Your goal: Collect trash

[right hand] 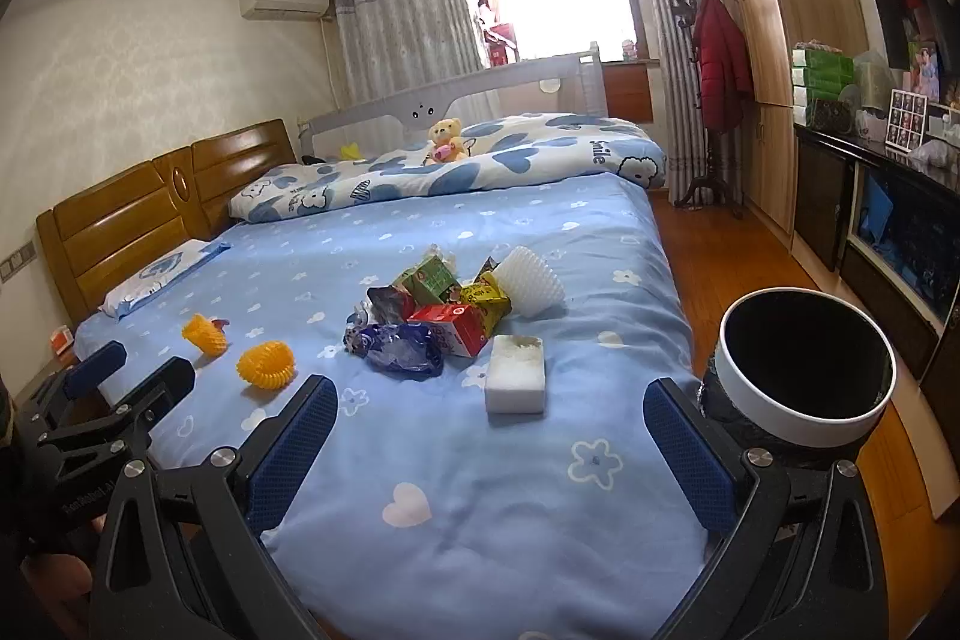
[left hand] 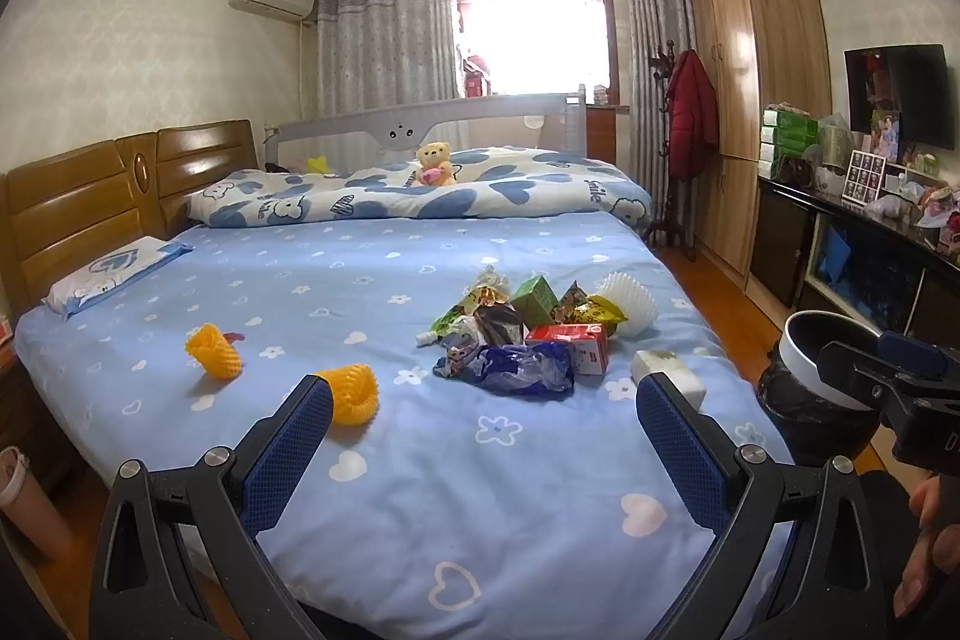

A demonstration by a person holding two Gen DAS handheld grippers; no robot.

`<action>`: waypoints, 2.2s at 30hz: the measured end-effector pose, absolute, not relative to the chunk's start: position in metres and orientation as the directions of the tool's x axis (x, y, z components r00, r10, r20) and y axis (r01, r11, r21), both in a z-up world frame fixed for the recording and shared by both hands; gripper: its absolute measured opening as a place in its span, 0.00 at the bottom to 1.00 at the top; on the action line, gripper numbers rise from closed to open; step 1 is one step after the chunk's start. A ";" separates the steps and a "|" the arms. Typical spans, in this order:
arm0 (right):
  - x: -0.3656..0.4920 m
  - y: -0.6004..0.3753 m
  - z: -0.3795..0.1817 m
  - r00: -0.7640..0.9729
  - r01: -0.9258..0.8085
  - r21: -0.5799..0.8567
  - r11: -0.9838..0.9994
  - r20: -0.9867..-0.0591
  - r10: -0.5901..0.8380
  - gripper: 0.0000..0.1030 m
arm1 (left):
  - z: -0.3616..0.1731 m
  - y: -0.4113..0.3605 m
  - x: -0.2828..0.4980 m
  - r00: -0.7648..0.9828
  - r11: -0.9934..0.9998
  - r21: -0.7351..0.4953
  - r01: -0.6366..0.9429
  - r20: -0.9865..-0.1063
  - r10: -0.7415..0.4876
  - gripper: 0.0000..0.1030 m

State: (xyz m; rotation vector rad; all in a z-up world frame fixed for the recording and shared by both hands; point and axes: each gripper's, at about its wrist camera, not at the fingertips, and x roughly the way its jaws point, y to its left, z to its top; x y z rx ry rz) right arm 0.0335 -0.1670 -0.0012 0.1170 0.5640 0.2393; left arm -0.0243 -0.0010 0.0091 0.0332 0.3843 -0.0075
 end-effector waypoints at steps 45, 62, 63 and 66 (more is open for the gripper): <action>0.036 -0.165 -0.013 0.813 -0.193 0.166 0.967 -0.525 0.252 1.00 | 0.002 0.001 -0.016 0.921 1.000 0.017 0.015 -0.390 -0.008 0.99; 0.042 -0.161 -0.019 0.789 -0.199 0.174 0.964 -0.555 0.263 1.00 | -0.006 0.005 -0.008 0.909 1.000 0.012 0.011 -0.417 -0.005 0.99; 0.044 -0.161 -0.019 0.785 -0.199 0.179 0.964 -0.559 0.266 1.00 | -0.007 0.005 -0.007 0.908 1.000 0.012 0.009 -0.420 -0.003 0.99; 0.049 -0.160 -0.021 0.773 -0.201 0.191 0.961 -0.572 0.275 1.00 | -0.010 0.008 -0.001 0.901 1.000 0.012 -0.001 -0.435 0.006 0.99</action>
